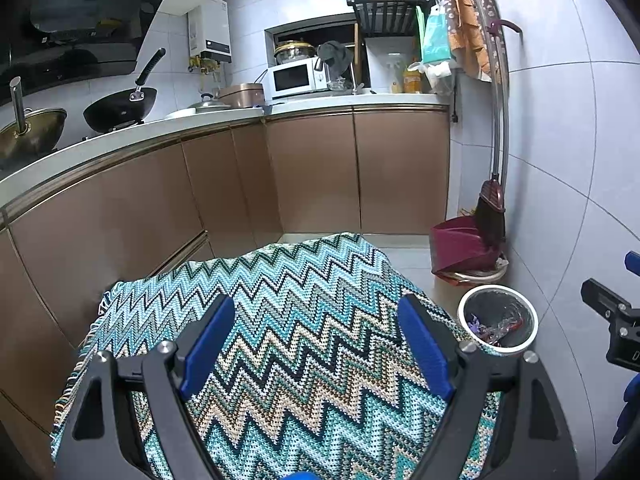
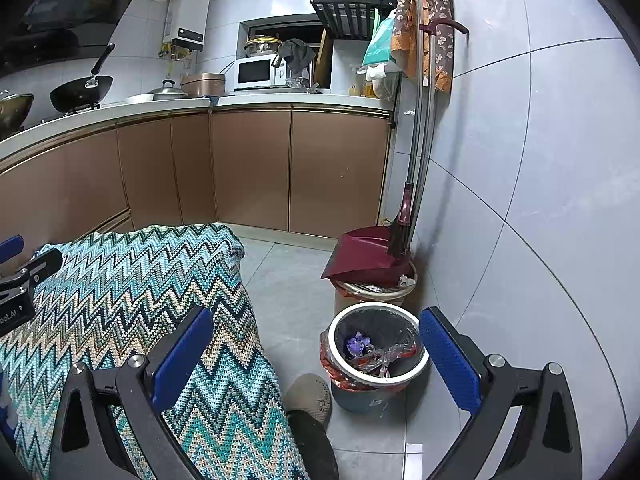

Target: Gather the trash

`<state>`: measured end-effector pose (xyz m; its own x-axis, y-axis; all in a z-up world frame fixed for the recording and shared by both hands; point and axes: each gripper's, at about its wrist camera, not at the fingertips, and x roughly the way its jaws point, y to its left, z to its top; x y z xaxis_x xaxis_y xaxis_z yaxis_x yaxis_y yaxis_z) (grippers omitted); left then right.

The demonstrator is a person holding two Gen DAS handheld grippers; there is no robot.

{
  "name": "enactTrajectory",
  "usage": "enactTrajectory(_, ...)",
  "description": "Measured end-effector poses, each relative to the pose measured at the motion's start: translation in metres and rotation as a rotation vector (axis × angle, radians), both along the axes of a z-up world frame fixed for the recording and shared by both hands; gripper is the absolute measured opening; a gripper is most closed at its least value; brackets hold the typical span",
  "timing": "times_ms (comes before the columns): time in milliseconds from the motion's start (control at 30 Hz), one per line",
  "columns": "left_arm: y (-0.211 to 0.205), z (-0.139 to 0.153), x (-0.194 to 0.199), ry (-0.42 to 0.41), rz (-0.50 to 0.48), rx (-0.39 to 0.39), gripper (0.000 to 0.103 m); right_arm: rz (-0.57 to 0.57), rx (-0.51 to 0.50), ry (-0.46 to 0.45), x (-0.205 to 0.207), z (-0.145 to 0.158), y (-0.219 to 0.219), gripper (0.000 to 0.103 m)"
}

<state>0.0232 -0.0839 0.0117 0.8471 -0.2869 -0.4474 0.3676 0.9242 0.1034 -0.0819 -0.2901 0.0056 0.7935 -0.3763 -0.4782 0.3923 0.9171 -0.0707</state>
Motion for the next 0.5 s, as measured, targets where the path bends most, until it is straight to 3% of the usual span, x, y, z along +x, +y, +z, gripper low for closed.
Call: enactTrajectory(500,0.0044,-0.0004,0.0029,0.003,0.020,0.000,0.083,0.005,-0.004,0.000,0.0022,-0.0010,-0.0004,0.103)
